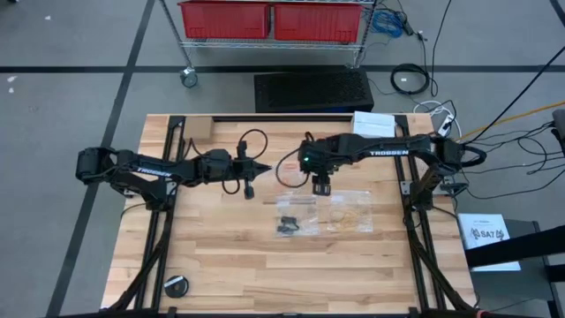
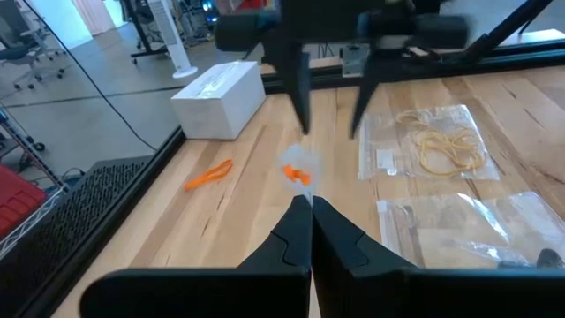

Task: Sort rubber bands
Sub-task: Put the orange rubber band into the open transparent zip bag

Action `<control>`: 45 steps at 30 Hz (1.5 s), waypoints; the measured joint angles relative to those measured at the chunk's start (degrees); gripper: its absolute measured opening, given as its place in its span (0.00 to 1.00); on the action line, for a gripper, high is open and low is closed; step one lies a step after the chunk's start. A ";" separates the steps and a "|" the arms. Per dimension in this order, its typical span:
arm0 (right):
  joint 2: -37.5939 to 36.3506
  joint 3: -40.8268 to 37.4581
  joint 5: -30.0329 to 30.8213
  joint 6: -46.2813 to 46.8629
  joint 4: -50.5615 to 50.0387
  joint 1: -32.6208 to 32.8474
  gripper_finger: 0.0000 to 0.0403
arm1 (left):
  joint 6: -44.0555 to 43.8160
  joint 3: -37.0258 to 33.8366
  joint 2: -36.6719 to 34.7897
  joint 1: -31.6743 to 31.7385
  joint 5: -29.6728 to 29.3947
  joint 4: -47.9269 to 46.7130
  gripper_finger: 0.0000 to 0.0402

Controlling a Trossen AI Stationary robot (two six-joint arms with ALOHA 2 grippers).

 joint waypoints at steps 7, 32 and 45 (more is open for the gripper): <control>-13.97 -24.48 -1.30 9.55 24.82 0.14 0.47 | 0.05 0.00 -0.35 0.02 0.00 -0.05 0.00; -7.53 -55.51 3.05 22.38 104.71 -0.64 0.26 | 1.44 0.00 -0.33 -0.04 0.00 0.88 0.00; 1.84 -49.21 -1.82 17.59 110.92 -1.08 0.13 | 1.42 0.00 -0.33 -0.04 0.00 1.03 0.00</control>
